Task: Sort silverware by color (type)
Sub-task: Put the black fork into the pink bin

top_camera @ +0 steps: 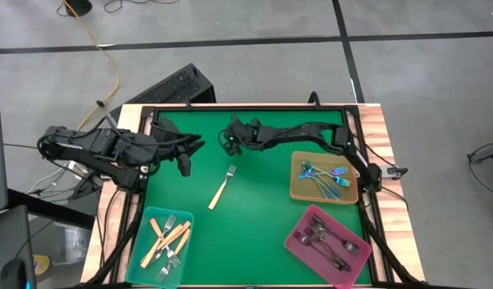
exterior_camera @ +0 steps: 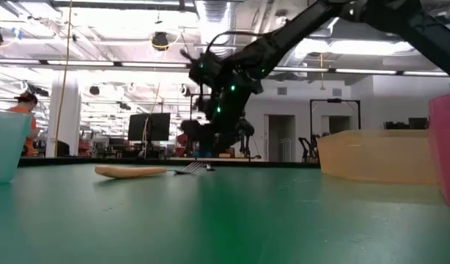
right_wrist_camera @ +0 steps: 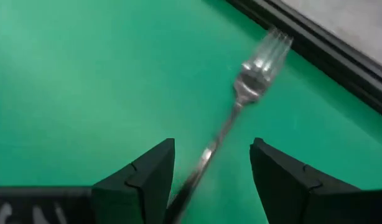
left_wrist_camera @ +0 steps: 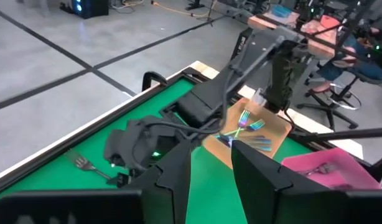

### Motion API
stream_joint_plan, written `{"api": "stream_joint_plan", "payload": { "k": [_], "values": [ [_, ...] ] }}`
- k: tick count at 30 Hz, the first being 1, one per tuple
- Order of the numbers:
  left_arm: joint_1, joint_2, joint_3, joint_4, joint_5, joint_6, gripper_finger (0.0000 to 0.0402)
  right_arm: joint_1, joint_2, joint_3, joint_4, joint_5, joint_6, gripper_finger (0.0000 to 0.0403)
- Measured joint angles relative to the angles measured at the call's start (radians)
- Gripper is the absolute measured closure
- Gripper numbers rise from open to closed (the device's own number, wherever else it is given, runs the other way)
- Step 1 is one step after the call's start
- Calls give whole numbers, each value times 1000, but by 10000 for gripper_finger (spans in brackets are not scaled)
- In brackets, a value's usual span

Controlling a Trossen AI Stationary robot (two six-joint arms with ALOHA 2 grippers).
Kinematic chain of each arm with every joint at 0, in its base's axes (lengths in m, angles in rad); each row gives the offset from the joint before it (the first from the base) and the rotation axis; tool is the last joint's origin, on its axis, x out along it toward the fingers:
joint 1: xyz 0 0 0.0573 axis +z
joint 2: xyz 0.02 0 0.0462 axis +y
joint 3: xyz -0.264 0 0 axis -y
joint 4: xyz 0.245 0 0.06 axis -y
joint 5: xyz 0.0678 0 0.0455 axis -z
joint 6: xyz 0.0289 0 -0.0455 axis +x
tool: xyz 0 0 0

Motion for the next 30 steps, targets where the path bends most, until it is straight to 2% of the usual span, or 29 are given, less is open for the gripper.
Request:
{"api": "stream_joint_plan", "payload": {
  "k": [4,13,16,20,22,25,30],
  "values": [
    [-7,0,0,-22,-3,-15,301,7,14,30,-5,38,6,177],
    [-10,26,0,-21,-8,-50,301,1,11,30,-41,60,212,189],
    [-10,44,0,-19,-5,-56,301,5,12,30,-65,25,267,197],
    [-7,71,0,-24,-30,16,301,11,9,30,-57,-99,224,208],
    [20,82,0,-24,-32,37,302,22,-13,27,-68,-120,181,215],
    [114,110,0,-51,42,39,321,52,-89,28,-93,-85,109,234],
    [277,165,0,-125,91,47,392,102,-252,30,-249,54,-43,300]
  ]
}}
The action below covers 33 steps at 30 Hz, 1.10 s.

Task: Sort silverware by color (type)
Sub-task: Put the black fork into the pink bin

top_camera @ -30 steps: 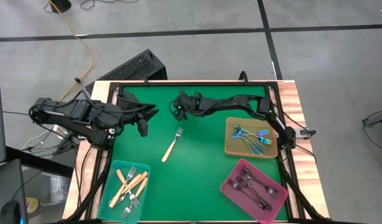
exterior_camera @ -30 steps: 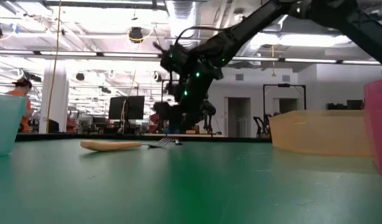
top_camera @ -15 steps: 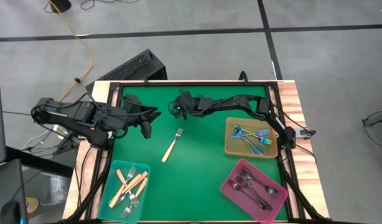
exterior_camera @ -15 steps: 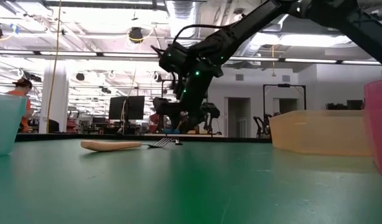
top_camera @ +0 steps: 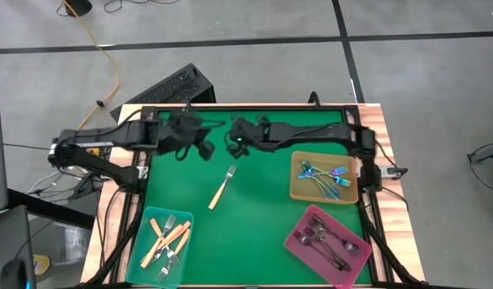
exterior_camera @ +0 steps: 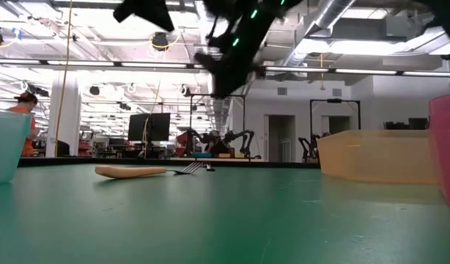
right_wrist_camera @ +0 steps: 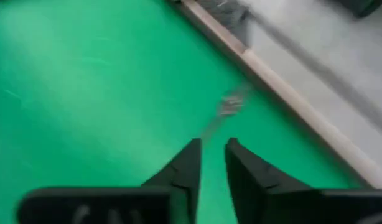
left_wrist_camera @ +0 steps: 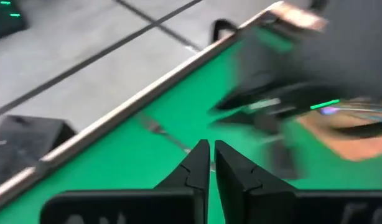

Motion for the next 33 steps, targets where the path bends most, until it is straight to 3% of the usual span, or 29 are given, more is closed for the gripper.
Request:
{"api": "stream_joint_plan", "payload": {
  "k": [6,12,19,23,27,33],
  "values": [
    [171,71,0,-7,7,76,401,69,-215,0,-282,133,-107,387],
    [316,197,-55,113,107,150,401,167,-405,-1,-552,294,-23,364],
    [448,408,-129,487,392,217,401,292,-565,-1,-698,386,143,386],
    [478,524,-129,660,495,213,401,355,-608,-2,-754,426,211,383],
    [503,620,-112,671,495,163,401,401,-613,-2,-821,456,293,366],
    [556,710,-85,793,715,156,401,438,-599,-2,-878,460,342,378]
  ]
}}
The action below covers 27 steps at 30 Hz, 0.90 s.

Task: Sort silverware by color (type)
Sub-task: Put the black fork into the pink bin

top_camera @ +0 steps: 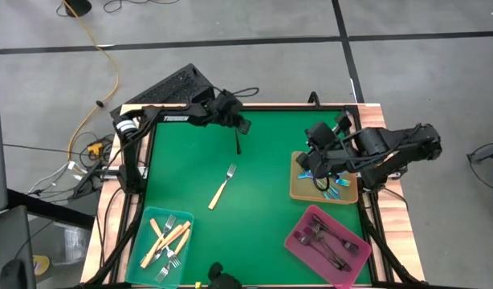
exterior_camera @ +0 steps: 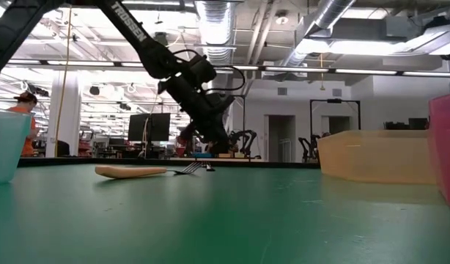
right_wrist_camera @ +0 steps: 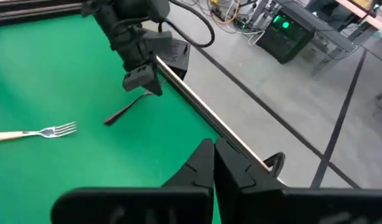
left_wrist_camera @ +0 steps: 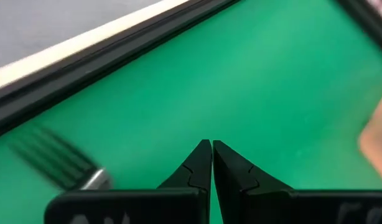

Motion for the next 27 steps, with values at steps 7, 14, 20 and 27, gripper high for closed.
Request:
{"api": "stream_joint_plan", "payload": {
  "k": [7,14,20,27],
  "values": [
    [68,23,0,90,68,-39,401,37,8,-1,-8,5,14,378],
    [123,74,13,218,185,-106,401,44,10,0,-3,12,17,372],
    [135,166,67,270,258,-169,401,48,9,0,-5,13,16,383],
    [112,253,138,257,325,-208,401,49,9,0,-5,13,16,368]
  ]
}}
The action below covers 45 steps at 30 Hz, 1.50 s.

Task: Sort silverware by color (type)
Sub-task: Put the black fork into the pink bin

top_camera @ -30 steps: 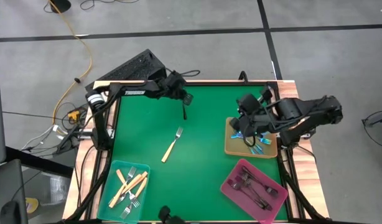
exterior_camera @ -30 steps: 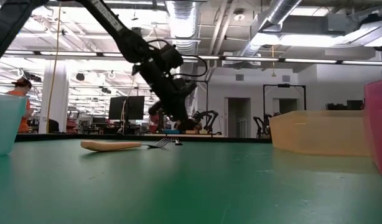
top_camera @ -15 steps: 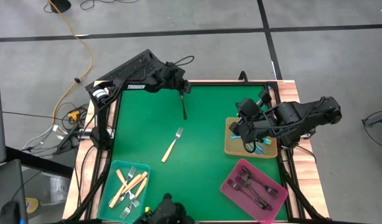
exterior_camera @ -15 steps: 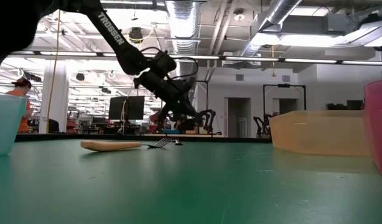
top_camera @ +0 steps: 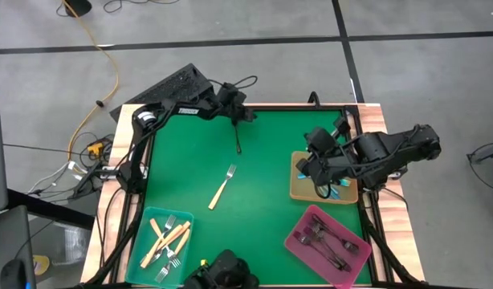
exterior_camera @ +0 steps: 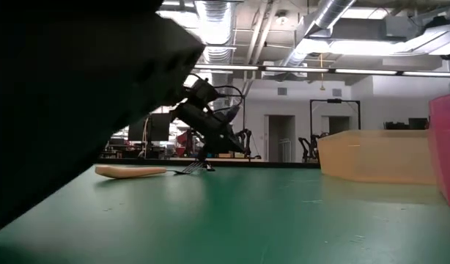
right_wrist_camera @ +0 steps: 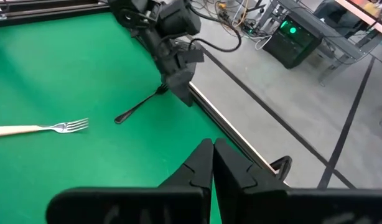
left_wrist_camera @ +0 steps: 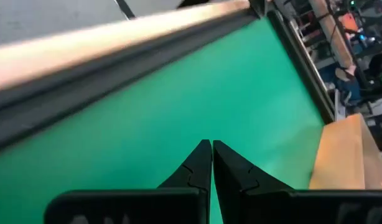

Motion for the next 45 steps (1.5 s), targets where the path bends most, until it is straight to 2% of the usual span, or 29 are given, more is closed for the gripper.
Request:
{"api": "stream_joint_plan", "payload": {
  "k": [3,6,10,17,18,21,22,24,28,35,42,45],
  "values": [
    [-8,11,10,-27,3,-1,401,10,0,0,0,0,-1,373],
    [-7,12,19,-16,97,-54,401,22,0,0,0,1,-3,381],
    [3,11,21,-22,106,-174,401,33,0,0,-2,2,-4,381],
    [40,11,21,-6,227,-258,401,47,0,0,-4,2,-8,371],
    [47,11,21,5,273,-272,401,48,0,0,-5,2,-10,373],
    [74,11,21,1,509,-260,401,50,0,0,-11,2,-13,379],
    [83,11,21,-10,551,-244,401,49,0,0,-15,2,-13,381],
    [94,9,21,-37,530,-235,401,49,0,0,-23,2,-12,381],
    [108,3,20,-136,344,-219,401,49,0,0,-23,2,-12,374],
    [101,-13,22,-175,221,-161,401,49,0,1,-26,2,-10,378],
    [87,-7,57,-286,248,-80,401,51,0,1,-26,1,-10,375],
    [74,18,110,-386,404,-14,401,51,0,1,-25,0,-9,372]
  ]
}}
